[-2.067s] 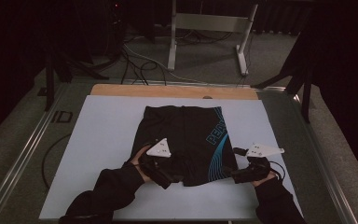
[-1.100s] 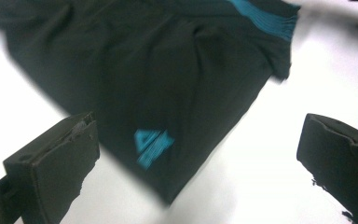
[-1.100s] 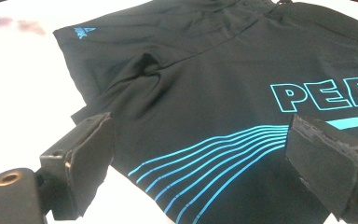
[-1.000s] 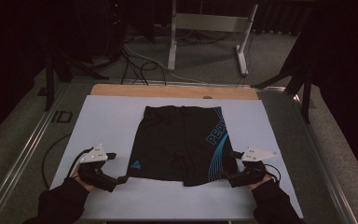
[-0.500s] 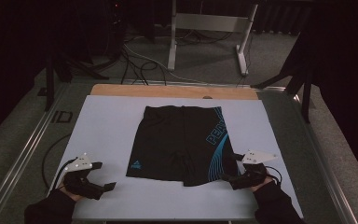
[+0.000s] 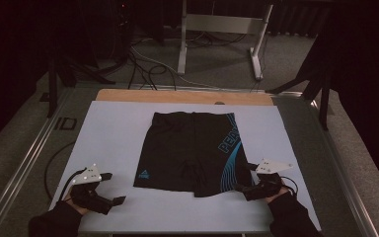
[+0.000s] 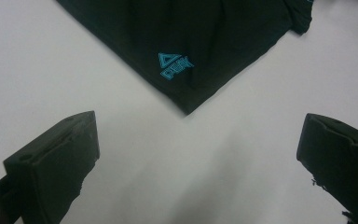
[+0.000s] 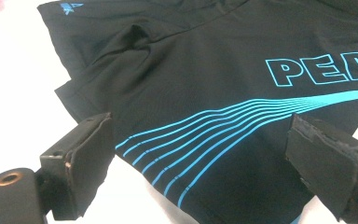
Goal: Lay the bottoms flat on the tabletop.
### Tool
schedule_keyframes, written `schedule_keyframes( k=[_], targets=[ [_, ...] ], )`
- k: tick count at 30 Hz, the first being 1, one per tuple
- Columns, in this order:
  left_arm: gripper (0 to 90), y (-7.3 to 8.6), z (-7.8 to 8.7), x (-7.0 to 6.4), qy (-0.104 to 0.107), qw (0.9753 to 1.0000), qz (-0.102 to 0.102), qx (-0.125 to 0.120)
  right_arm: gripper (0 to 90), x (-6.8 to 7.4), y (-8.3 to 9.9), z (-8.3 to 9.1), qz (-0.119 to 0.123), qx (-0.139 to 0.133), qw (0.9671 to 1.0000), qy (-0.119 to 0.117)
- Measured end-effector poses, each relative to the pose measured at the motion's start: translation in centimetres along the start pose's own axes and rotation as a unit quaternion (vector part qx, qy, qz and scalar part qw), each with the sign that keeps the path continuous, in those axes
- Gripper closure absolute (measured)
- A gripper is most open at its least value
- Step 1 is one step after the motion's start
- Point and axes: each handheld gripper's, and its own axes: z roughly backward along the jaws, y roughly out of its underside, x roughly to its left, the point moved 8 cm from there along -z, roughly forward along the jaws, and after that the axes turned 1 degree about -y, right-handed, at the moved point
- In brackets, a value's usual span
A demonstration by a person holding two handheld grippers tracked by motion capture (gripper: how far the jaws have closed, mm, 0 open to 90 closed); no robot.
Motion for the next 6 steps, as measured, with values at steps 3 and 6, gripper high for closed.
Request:
schedule_keyframes(
  k=[3, 6],
  targets=[
    [0.0, -0.12, 0.05, -0.01, -0.001, 1.0000, -0.001, -0.005, 8.8, -0.02, -0.02, 0.01, 0.002, 0.002, 1.0000, 0.002],
    [0.0, -0.27, 0.13, -0.04, -0.001, 1.0000, -0.002, -0.008, 8.8, 0.00, -0.08, 0.04, 0.003, 0.001, 1.0000, 0.004]
  ],
)
